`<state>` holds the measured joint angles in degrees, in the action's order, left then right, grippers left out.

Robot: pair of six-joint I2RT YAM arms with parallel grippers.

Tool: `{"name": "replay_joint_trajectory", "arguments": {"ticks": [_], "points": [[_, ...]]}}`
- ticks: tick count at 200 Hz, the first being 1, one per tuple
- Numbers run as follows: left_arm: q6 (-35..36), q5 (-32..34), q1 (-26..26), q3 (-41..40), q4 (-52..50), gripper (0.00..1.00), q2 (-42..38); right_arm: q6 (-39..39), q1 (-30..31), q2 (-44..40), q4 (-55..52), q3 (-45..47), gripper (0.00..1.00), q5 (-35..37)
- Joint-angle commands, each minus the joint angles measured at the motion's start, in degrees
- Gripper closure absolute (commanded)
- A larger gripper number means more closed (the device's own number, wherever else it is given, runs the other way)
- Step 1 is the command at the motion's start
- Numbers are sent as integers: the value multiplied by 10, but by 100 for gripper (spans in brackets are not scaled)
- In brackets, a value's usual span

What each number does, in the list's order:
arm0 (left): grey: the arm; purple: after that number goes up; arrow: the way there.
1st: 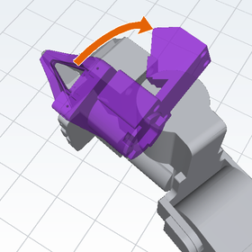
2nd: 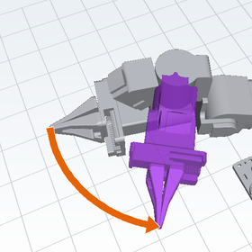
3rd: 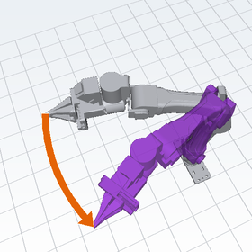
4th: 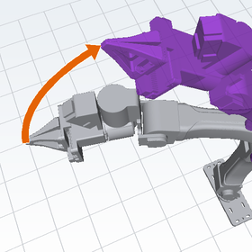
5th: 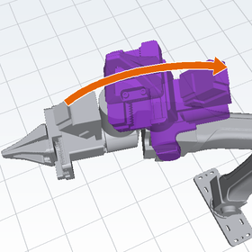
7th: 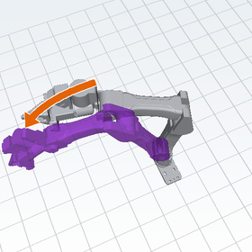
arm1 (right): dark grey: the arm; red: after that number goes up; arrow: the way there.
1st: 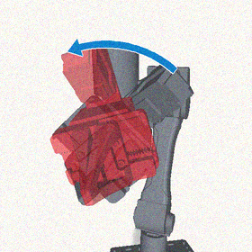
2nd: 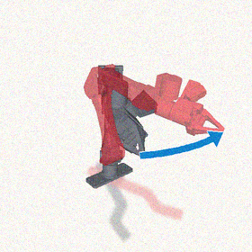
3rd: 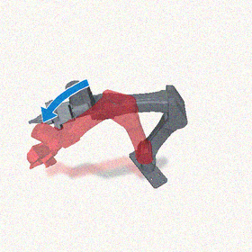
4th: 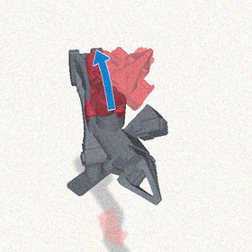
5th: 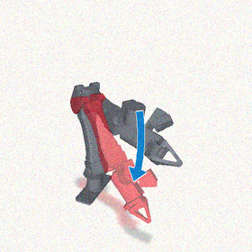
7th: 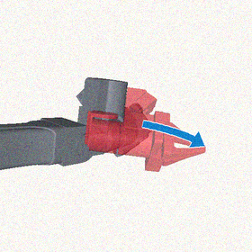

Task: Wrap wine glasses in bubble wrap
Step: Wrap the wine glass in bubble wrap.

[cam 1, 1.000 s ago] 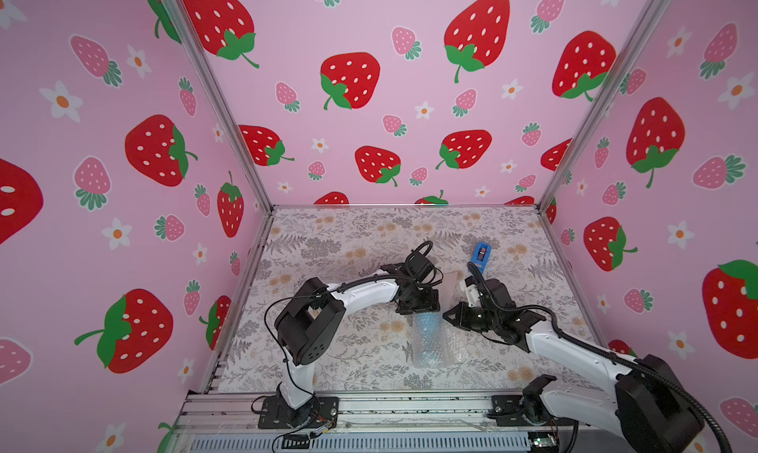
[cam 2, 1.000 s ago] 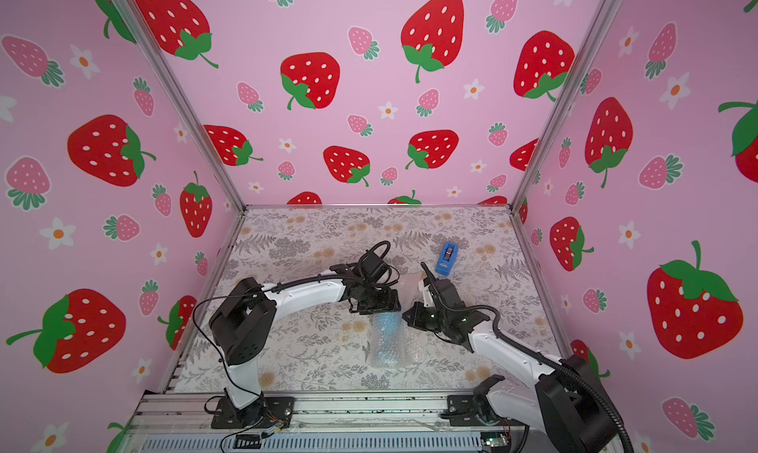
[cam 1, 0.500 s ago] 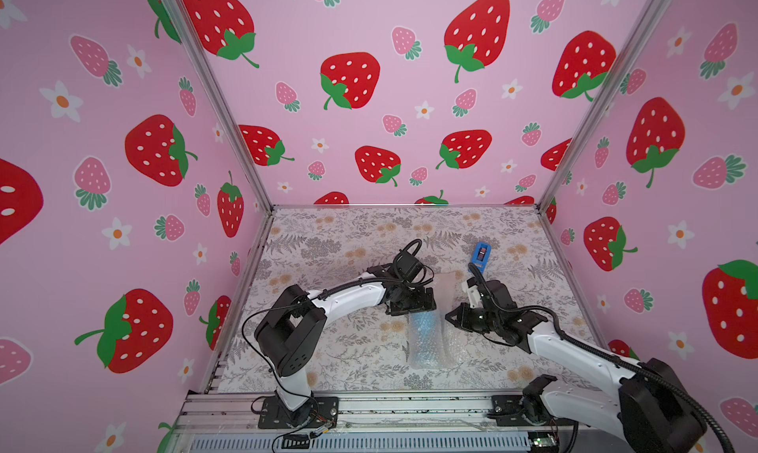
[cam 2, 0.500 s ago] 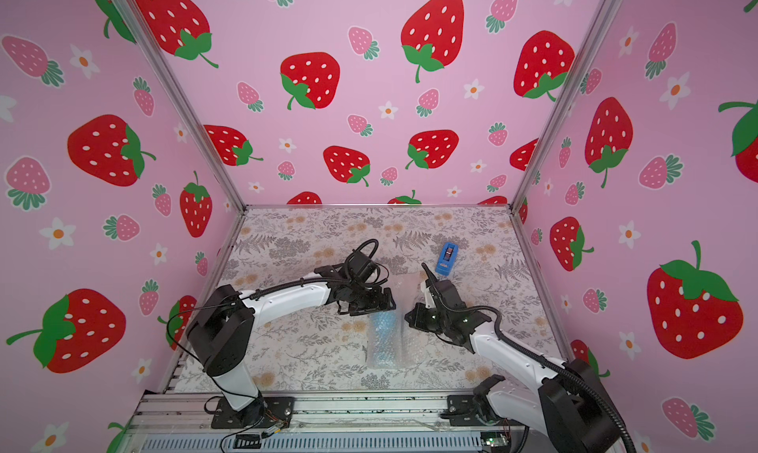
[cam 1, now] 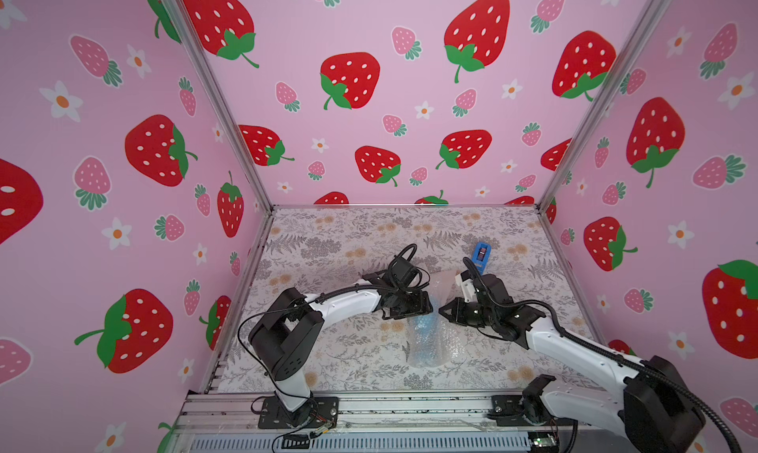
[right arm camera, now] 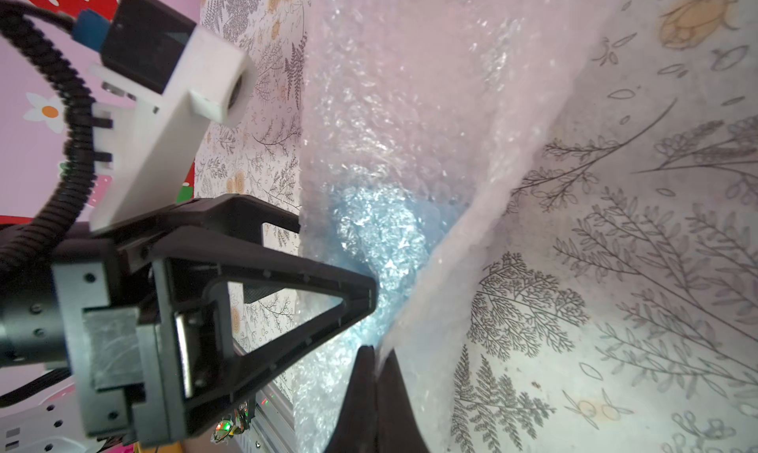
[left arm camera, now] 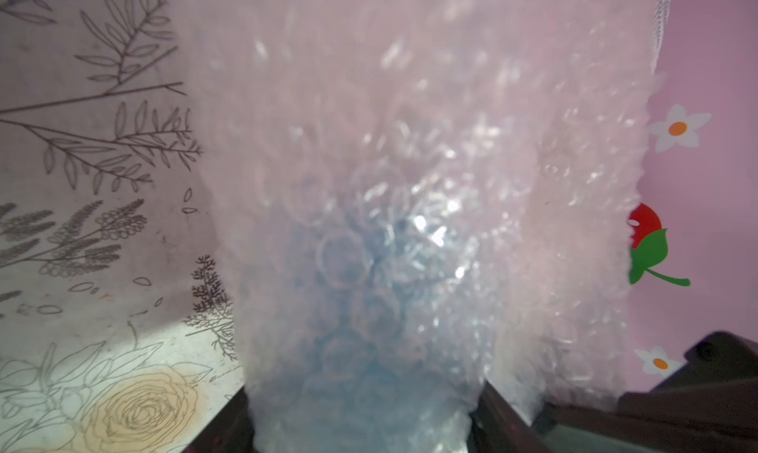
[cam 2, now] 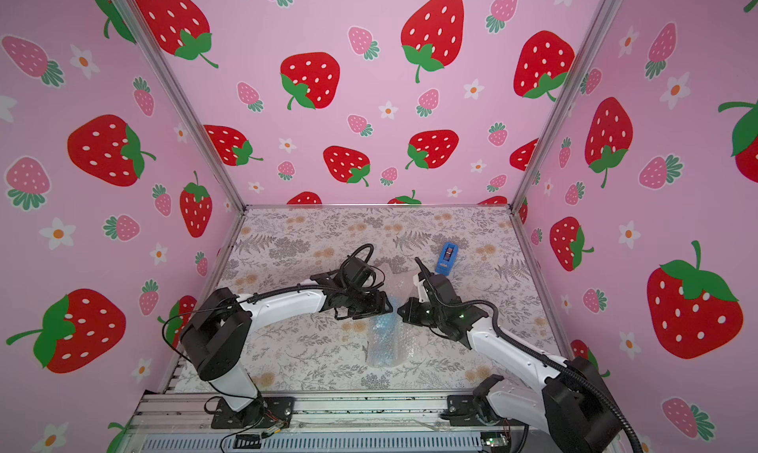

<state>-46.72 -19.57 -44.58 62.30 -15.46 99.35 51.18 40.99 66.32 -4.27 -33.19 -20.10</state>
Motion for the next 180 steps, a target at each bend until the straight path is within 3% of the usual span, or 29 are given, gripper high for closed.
{"name": "replay_joint_trajectory", "arguments": {"ticks": [1, 38, 71, 113, 151, 180], "points": [[-12, -4, 5, -22, 6, 30, -2, 17, 22, 24, 36, -26, 100, 5], [-14, -16, 17, -47, 22, 27, -14, 29, 48, 65, 65, -33, 100, 6], [-14, -44, 33, -78, 43, 16, -37, 29, 52, 72, 66, -41, 84, 7], [-2, -83, 51, -122, 65, 6, -72, 35, 53, 82, 75, -42, 72, 4], [2, -93, 59, -165, 74, 5, -107, 44, 53, 89, 89, -47, 69, -4], [-4, -104, 68, -201, 98, 10, -130, 50, 54, 100, 101, -52, 68, -13]]}}
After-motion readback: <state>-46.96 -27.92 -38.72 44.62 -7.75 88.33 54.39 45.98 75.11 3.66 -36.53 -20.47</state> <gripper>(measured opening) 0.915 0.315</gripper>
